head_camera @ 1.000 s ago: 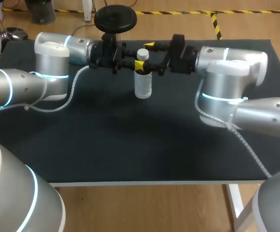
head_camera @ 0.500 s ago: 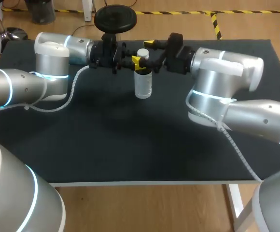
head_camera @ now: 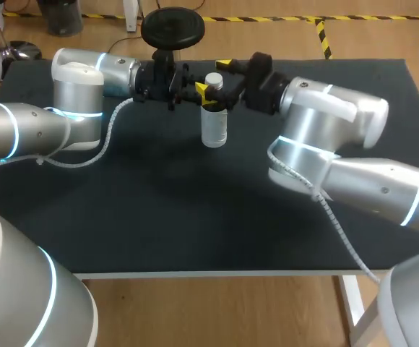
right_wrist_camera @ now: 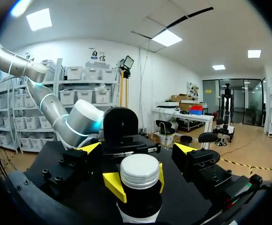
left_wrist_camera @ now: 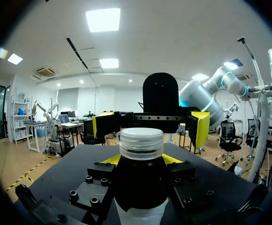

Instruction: Unscrew the bottle cap

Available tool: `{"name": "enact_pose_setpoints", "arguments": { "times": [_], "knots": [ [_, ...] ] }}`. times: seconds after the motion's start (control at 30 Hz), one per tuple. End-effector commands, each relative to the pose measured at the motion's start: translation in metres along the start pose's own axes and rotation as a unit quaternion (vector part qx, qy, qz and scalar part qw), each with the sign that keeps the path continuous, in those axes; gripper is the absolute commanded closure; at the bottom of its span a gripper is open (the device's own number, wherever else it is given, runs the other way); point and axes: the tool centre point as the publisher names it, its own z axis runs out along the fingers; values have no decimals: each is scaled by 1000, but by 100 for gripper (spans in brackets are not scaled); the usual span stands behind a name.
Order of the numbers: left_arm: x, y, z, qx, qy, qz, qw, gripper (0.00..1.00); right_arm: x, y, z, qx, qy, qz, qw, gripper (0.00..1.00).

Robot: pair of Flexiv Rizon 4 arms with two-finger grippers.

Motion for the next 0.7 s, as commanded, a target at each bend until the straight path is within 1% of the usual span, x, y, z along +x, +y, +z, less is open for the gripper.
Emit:
{"name": "enact_pose_setpoints", "arguments": {
  "times": [0.03, 0.33, 0.67, 0.7],
  "knots": [
    [-1, 0, 0, 0, 2, 0, 1000, 100, 5, -3, 0, -6, -53, 1, 999, 0],
    [-1, 0, 0, 0, 2, 0, 1000, 100, 8, -8, -7, -12, -62, 7, 998, 0],
    [-1, 0, 0, 0, 2, 0, 1000, 100, 14, -11, -8, -17, -54, 12, 998, 0],
    [-1, 0, 0, 0, 2, 0, 1000, 100, 18, -11, -8, -18, -53, 12, 998, 0]
  ]
}}
